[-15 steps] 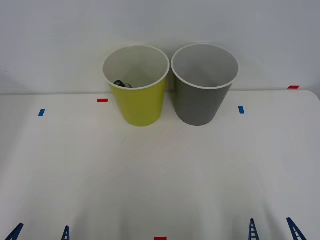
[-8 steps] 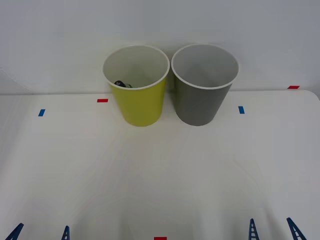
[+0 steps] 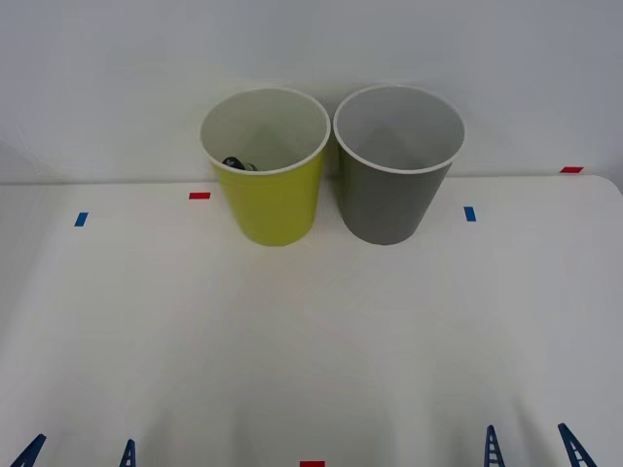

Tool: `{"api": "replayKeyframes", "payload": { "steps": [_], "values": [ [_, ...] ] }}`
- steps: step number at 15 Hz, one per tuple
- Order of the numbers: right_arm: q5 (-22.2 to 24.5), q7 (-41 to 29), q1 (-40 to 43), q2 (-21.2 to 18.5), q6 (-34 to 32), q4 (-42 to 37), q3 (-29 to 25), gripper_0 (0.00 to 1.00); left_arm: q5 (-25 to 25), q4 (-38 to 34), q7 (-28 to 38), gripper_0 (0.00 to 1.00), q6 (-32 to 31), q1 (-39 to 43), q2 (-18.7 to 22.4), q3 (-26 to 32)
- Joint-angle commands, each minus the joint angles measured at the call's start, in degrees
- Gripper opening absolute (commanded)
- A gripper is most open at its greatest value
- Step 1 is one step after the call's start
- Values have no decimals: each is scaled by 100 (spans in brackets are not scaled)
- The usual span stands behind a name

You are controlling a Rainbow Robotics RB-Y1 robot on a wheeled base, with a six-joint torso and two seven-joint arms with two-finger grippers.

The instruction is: Put cans in the gray bin and PET bottles in the light green bin.

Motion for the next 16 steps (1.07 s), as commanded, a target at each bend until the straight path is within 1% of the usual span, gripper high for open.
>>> {"api": "replayKeyframes", "payload": {
  "steps": [1,16],
  "values": [
    [0,0,0,0,0,0,0,77,1,0,0,100,0,0,0,0],
    [0,0,0,0,0,0,0,77,1,0,0,100,0,0,0,0]
  ]
}}
